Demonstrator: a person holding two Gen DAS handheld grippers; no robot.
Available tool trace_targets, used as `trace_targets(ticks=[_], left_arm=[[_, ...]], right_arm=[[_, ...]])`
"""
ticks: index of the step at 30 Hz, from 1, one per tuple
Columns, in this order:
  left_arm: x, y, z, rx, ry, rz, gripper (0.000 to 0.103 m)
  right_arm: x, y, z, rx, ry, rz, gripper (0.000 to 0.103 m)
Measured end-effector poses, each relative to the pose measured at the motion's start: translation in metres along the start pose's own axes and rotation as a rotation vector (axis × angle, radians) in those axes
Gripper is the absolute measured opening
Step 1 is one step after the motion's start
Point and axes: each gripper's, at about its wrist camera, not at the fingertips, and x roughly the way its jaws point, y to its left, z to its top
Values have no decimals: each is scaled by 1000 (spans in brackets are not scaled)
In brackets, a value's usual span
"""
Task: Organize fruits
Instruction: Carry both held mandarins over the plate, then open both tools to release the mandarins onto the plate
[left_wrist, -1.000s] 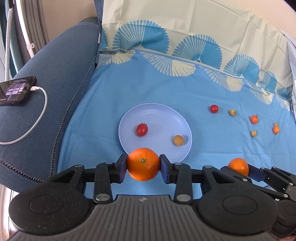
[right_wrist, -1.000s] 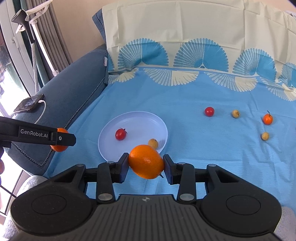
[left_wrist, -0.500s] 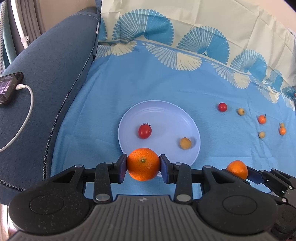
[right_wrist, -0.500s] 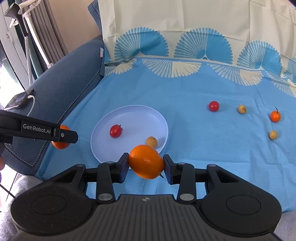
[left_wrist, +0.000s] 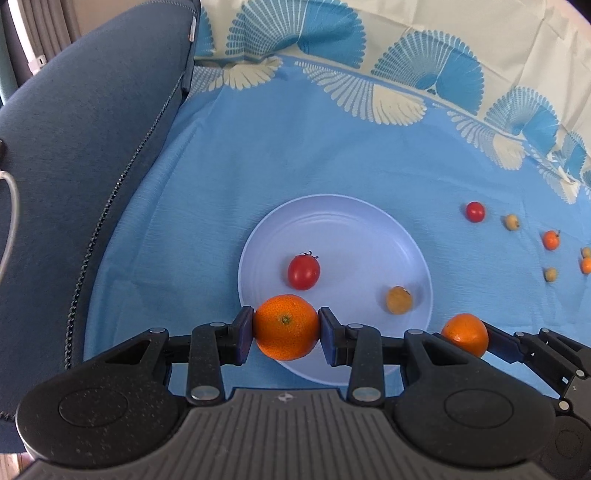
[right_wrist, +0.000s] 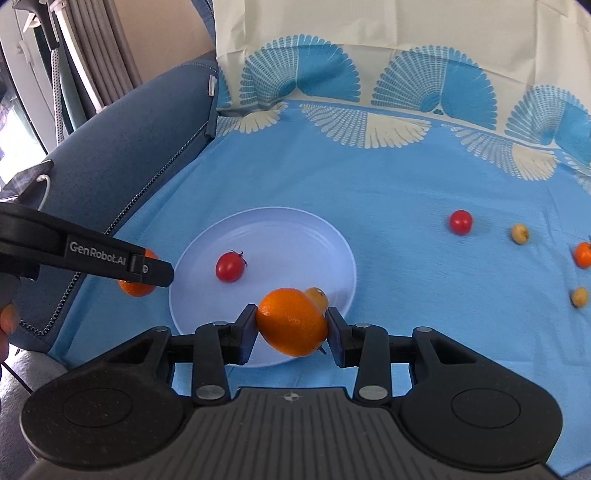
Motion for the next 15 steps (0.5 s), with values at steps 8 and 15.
trace_targets(ticks=[8, 15], left_arm=[[35, -4, 9, 17, 44, 11, 41], [53, -7, 14, 53, 55, 55, 44]], right_arm=[[33, 0, 7, -32, 31, 1, 41], [53, 5, 7, -81, 48, 3, 41]])
